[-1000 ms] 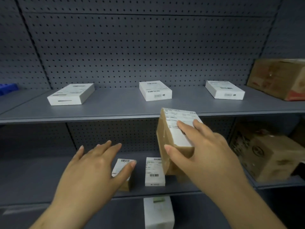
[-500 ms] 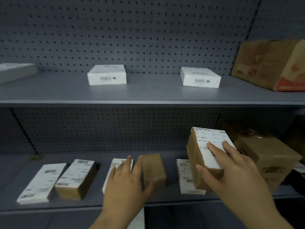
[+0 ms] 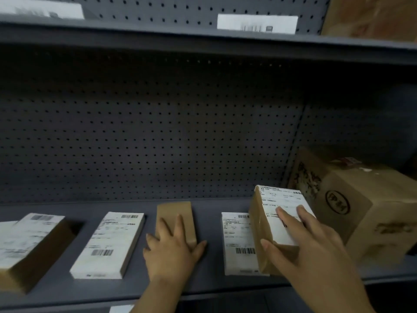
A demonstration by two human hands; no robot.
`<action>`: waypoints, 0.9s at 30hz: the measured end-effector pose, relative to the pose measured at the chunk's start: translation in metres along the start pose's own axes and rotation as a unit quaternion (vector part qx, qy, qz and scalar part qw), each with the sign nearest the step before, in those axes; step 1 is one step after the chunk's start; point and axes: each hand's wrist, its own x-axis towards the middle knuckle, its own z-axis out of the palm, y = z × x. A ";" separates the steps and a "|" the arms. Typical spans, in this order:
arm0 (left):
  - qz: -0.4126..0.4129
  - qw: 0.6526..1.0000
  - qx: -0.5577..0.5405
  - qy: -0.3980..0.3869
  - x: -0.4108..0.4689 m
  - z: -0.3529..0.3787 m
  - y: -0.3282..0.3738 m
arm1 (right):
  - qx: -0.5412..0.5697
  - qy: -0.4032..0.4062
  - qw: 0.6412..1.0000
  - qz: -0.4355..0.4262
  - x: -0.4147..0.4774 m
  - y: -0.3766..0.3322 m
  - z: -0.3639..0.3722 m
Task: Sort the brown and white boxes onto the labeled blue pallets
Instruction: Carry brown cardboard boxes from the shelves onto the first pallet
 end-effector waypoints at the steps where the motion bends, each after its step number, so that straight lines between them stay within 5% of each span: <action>1: 0.002 1.000 -0.003 0.018 0.002 0.002 0.001 | 0.001 0.005 1.000 0.003 0.001 0.003 0.004; 12: 0.050 0.992 -0.014 0.116 -0.010 -0.020 -0.009 | -0.019 0.016 1.000 -0.019 -0.002 -0.017 -0.008; 27: 0.040 0.984 -0.039 0.168 -0.145 -0.229 -0.131 | -0.051 -0.044 0.992 -0.109 -0.094 -0.147 -0.130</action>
